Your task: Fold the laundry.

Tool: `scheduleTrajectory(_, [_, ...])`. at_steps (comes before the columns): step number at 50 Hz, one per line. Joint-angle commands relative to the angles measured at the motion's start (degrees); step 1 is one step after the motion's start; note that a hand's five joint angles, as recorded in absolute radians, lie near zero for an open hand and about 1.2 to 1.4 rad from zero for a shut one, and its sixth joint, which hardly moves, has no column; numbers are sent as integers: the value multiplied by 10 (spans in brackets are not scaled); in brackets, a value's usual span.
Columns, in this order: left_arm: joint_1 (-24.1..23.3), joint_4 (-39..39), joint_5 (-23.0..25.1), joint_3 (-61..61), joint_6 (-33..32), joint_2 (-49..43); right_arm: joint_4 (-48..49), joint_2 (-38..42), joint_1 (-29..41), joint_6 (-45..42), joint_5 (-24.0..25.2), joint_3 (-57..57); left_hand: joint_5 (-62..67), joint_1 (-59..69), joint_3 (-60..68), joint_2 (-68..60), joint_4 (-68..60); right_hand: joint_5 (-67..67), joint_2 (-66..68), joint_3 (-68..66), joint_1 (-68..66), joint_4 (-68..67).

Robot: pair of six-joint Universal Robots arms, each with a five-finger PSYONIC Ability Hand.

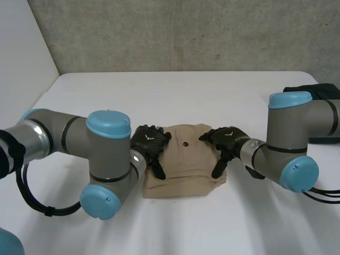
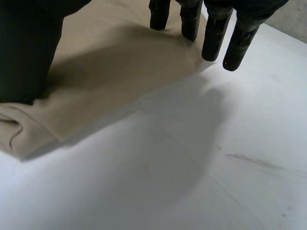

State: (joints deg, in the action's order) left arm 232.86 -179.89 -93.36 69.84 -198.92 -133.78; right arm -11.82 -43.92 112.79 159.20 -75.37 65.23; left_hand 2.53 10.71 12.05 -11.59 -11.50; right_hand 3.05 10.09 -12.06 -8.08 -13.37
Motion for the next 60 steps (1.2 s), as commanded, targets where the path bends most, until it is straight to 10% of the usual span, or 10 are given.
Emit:
scheduleTrajectory(1, [-2, 14, 34, 0, -9, 35, 19, -51, 0, -10, -7, 17, -18, 0, -13, 9, 8, -30, -1, 21, -19, 34])
scheduleTrajectory(24, [88, 90, 223, 26, 126, 292, 191, -306, 40, 66, -100, 294, -13, 5, -8, 4, 3, -30, -1, 21, -19, 34])
scheduleTrajectory(60, [89, 109, 260, 43, 136, 293, 406, -110, 145, -24, -101, 322, -13, 5, -8, 4, 3, 125, 155, -135, -175, -122])
